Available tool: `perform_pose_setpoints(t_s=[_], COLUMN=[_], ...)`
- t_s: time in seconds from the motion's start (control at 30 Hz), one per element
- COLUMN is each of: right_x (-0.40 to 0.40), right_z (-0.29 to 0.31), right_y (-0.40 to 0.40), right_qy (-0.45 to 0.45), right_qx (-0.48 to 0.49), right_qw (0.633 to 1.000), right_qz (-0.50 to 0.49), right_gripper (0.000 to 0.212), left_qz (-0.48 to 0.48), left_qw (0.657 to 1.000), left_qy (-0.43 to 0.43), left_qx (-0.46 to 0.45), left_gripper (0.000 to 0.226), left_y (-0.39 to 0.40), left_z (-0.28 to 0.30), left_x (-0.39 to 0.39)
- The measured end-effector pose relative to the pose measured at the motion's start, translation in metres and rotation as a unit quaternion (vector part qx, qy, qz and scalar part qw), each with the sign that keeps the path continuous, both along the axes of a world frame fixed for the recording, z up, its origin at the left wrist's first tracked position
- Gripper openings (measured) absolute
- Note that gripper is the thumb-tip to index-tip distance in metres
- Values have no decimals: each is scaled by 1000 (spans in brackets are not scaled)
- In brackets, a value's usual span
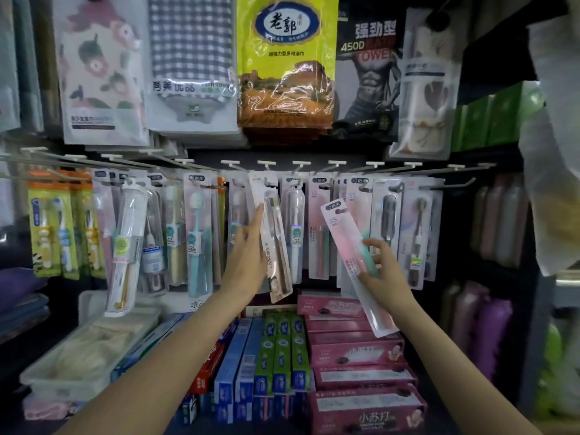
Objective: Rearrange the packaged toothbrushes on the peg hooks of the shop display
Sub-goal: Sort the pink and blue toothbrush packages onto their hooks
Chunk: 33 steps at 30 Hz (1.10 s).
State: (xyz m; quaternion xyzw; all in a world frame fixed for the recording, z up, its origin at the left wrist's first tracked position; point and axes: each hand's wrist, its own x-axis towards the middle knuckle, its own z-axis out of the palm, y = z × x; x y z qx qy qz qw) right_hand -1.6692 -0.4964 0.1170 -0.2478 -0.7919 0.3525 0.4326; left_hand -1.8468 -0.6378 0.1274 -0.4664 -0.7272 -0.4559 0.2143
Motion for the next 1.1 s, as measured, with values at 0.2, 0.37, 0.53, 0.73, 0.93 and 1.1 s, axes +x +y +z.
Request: perform_pose_setpoints(t_s=[0.2, 0.37, 0.53, 0.73, 0.93, 1.1], right_x=[-3, -21, -47, -60, -65, -60], right_z=[7, 22, 46, 41, 34, 22], right_y=[-3, -4, -6, -6, -6, -3], right_qy=[-3, -21, 4, 21, 47, 40], right_qx=[54, 96, 90, 78, 41, 75], right_qw=[998, 995, 995, 994, 995, 991], right_qz=[-28, -15, -52, -79, -72, -103], right_gripper=[49, 48, 46, 45, 42, 41], left_qz=[-4, 28, 62, 65, 63, 48], left_qw=[1000, 999, 998, 997, 997, 998], left_qy=[-11, -26, -22, 12, 21, 21], left_qx=[14, 18, -5, -27, -28, -18], left_gripper=[80, 85, 86, 87, 87, 90], left_y=[0, 2, 2, -3, -3, -1], left_z=[7, 10, 10, 10, 8, 5], left_x=[4, -1, -5, -5, -6, -7])
